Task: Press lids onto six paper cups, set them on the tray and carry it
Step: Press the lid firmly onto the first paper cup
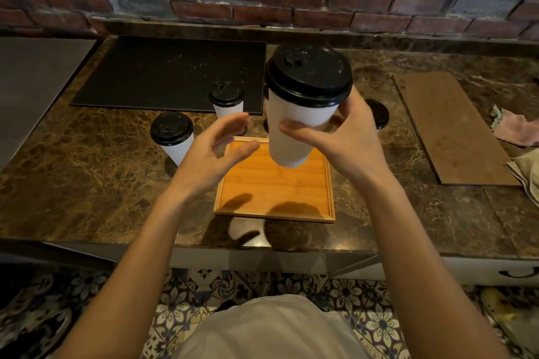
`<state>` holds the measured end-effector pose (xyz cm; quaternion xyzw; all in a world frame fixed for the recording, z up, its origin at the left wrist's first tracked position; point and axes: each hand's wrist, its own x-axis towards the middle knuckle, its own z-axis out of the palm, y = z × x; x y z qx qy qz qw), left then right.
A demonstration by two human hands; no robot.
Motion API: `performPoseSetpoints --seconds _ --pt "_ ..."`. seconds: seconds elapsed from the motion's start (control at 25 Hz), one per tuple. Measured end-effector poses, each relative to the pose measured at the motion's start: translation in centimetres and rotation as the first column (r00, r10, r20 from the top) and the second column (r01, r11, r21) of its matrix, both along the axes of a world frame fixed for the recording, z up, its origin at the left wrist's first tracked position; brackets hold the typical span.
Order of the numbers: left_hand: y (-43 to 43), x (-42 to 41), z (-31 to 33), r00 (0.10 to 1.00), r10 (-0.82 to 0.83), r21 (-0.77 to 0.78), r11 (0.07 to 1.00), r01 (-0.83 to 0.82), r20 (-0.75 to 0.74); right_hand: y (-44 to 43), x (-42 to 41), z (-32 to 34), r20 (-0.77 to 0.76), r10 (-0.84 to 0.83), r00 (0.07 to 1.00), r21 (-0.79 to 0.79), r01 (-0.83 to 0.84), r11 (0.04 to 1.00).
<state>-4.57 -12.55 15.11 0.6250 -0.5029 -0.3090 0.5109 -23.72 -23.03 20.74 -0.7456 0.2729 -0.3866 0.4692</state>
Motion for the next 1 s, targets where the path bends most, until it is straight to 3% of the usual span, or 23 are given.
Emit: performPoseSetpoints --seconds 0.16,0.28,0.4,0.6,0.8,1.0 --pt "2.5 1.9 -6.4 0.902 0.309 -0.031 0.949 -0.315 0.302 0.3 0.3 -3.3 -0.036 -0.035 0.999 0.019 0.036 0.999" --pt "4.5 3.3 -12.2 0.822 0.412 0.012 0.891 -0.453 0.394 0.4 0.5 -6.3 -0.079 -0.074 0.994 0.064 0.079 0.995" --pt "5.5 4.2 -16.3 0.796 0.376 0.169 0.848 -0.502 0.475 0.8 0.9 -9.2 -0.115 -0.113 0.987 0.131 0.127 0.983" --pt "5.5 4.6 -19.4 0.762 0.262 0.289 0.814 -0.504 0.593 1.1 2.0 -13.7 -0.182 -0.151 0.972 0.210 0.188 0.959" --pt "4.5 4.8 -19.7 0.674 0.154 0.303 0.806 -0.509 0.722 1.0 2.8 -17.1 -0.282 -0.135 0.950 0.237 0.206 0.949" --pt "3.9 4.8 -19.4 0.656 0.173 0.294 0.791 -0.537 0.734 0.4 3.9 -18.4 -0.321 -0.141 0.936 0.257 0.229 0.939"
